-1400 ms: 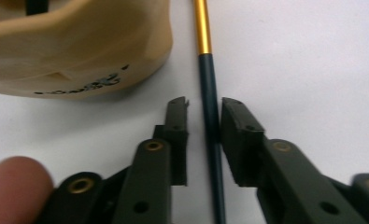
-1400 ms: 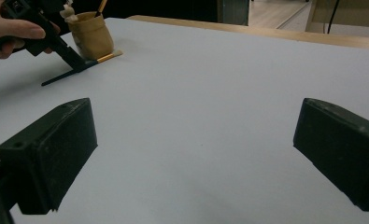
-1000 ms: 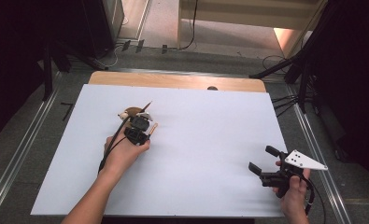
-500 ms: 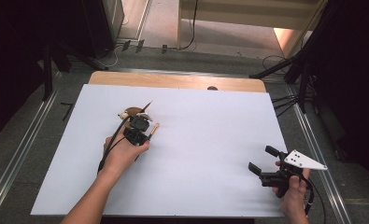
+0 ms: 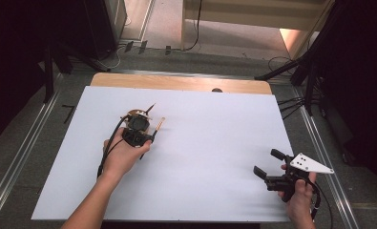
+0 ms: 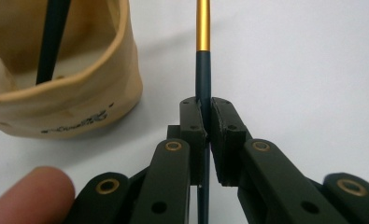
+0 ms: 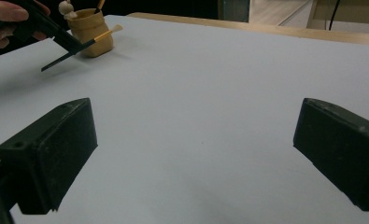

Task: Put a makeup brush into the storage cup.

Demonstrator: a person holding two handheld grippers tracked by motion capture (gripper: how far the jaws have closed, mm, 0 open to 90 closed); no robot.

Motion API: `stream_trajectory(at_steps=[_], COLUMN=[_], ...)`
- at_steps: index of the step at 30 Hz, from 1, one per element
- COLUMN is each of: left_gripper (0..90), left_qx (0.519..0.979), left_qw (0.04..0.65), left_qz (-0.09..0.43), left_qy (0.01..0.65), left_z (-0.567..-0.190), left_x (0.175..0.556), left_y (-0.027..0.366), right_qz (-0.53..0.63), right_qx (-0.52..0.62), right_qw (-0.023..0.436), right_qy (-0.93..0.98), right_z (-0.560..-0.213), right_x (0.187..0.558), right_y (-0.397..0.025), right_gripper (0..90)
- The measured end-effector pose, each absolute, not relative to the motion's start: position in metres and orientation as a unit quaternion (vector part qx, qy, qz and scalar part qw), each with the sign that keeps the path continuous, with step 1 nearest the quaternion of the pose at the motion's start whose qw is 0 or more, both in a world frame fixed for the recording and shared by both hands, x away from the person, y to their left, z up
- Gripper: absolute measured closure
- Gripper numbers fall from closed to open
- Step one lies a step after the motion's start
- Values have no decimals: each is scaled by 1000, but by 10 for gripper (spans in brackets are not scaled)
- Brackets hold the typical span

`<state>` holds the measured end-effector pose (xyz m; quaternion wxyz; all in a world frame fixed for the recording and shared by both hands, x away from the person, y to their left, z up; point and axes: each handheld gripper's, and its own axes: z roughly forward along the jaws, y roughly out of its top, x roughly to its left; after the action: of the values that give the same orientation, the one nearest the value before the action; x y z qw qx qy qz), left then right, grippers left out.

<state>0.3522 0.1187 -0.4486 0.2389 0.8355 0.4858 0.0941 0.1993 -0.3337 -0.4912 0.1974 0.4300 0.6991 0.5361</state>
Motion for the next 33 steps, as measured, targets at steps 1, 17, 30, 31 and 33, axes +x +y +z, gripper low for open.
stream_trajectory(at_steps=[1, 17, 30, 31, 33], left_gripper=[850, 850, 851, 850, 850], left_qx=[834, 805, 791, 790, 787], left_qw=[243, 338, 383, 386, 392], left_qz=[101, 109, 112, 113, 114], left_qy=[484, 475, 464, 463, 463], left_z=[-448, -437, -432, -431, -431], left_x=[351, 344, 340, 340, 340], left_y=[119, 135, 142, 143, 143], right_qz=[536, 537, 535, 535, 535], right_qx=[430, 430, 427, 427, 428], right_qw=[197, 198, 199, 199, 199], right_qy=[699, 698, 701, 702, 701], right_z=[-491, -491, -492, -492, -492], right_x=[199, 199, 199, 199, 199], right_y=[-334, -333, -333, -333, -333], right_gripper=[0, 0, 0, 0, 0])
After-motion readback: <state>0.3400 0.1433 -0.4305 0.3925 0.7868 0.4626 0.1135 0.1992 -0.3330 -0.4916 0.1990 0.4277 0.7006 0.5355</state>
